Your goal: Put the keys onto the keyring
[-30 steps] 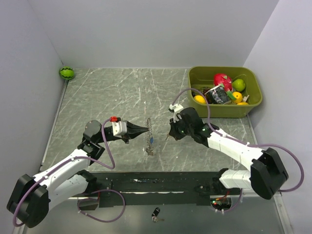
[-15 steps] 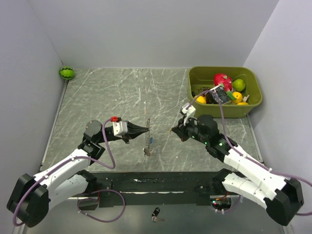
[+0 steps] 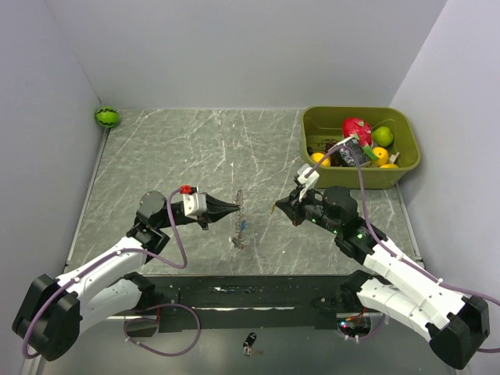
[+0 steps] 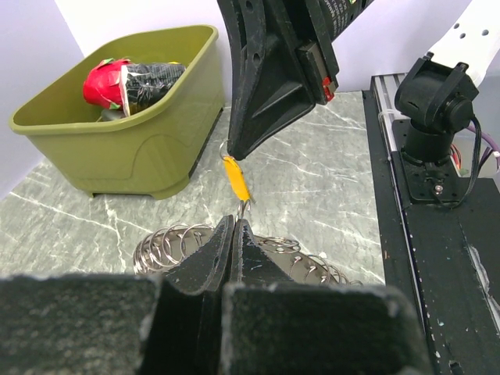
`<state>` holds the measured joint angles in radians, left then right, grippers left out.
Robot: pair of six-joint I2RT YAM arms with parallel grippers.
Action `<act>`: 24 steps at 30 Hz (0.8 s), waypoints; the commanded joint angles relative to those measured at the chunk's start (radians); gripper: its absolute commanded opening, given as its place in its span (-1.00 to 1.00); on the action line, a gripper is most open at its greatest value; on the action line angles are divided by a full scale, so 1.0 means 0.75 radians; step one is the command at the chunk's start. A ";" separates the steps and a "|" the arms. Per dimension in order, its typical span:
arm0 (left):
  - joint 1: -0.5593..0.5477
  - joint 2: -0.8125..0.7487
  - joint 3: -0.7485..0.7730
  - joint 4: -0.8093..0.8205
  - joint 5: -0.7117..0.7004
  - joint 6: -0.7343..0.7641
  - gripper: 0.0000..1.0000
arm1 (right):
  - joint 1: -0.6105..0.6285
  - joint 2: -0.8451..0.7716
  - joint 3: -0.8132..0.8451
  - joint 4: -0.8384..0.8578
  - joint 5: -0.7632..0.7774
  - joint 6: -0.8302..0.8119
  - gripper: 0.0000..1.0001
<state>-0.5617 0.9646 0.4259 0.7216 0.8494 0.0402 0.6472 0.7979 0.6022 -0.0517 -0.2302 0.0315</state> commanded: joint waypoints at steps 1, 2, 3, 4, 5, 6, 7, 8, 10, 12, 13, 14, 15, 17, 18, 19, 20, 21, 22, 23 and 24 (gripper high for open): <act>-0.006 -0.040 0.066 0.067 0.015 0.034 -0.98 | -0.006 -0.013 0.034 0.100 -0.063 -0.030 -1.00; -0.004 -0.040 0.070 0.055 0.021 0.040 -0.98 | -0.006 -0.013 0.034 0.106 -0.098 -0.032 -1.00; -0.006 -0.038 0.068 0.058 0.023 0.036 -0.98 | -0.010 -0.015 0.030 0.114 -0.122 -0.032 -1.00; -0.006 -0.038 0.066 0.069 0.025 0.030 -0.98 | -0.010 -0.023 0.015 0.152 -0.147 -0.030 -1.00; -0.006 -0.036 0.062 0.093 0.029 0.026 -0.98 | -0.016 -0.023 0.009 0.169 -0.216 -0.064 -1.00; -0.006 -0.028 0.060 0.097 0.033 0.020 -0.98 | -0.024 -0.025 0.007 0.181 -0.253 -0.071 -1.00; -0.006 -0.026 0.064 0.093 0.037 0.022 -0.98 | -0.028 -0.025 0.015 0.190 -0.282 -0.075 -1.00; -0.006 -0.024 0.068 0.081 0.039 0.024 -0.98 | -0.026 -0.017 0.023 0.194 -0.312 -0.083 -1.00; -0.006 -0.028 0.082 0.059 0.044 0.036 -0.98 | -0.030 0.004 0.056 0.186 -0.390 -0.093 -1.00; -0.006 -0.030 0.076 0.095 0.046 0.026 -0.98 | -0.030 0.018 0.079 0.161 -0.476 -0.116 -1.00; -0.004 -0.030 0.070 0.112 0.048 0.020 -0.98 | -0.030 0.028 0.091 0.159 -0.499 -0.122 -1.00; -0.006 -0.024 0.068 0.130 0.050 0.010 -0.98 | -0.032 0.028 0.093 0.159 -0.519 -0.128 -1.00; -0.006 -0.014 0.070 0.138 0.056 -0.006 -0.98 | -0.030 0.032 0.097 0.165 -0.538 -0.128 -1.00; -0.010 -0.004 0.085 0.136 0.066 -0.017 -0.98 | -0.033 0.045 0.121 0.153 -0.568 -0.134 -1.00; -0.014 0.004 0.087 0.136 0.066 -0.013 -0.98 | -0.033 0.047 0.130 0.133 -0.581 -0.140 -1.00; -0.020 0.007 0.085 0.144 0.060 -0.009 -0.98 | -0.033 0.051 0.134 0.130 -0.599 -0.144 -1.00; -0.030 0.009 0.081 0.146 0.052 -0.005 -0.98 | -0.030 0.055 0.134 0.132 -0.599 -0.148 -1.00; -0.030 0.011 0.082 0.144 0.044 0.004 -0.98 | -0.030 0.057 0.136 0.124 -0.601 -0.150 -1.00; -0.032 0.013 0.087 0.126 0.042 0.006 -0.98 | -0.032 0.063 0.152 0.112 -0.609 -0.152 -1.00; -0.034 0.017 0.099 0.114 0.044 0.018 -0.98 | -0.033 0.069 0.160 0.102 -0.615 -0.158 -1.00; -0.036 0.023 0.103 0.102 0.048 0.026 -0.98 | -0.030 0.075 0.169 0.098 -0.626 -0.161 -1.00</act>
<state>-0.5793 0.9768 0.4400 0.7422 0.8680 0.0380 0.6292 0.8448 0.6601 0.0204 -0.6453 -0.0620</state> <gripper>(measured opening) 0.023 0.007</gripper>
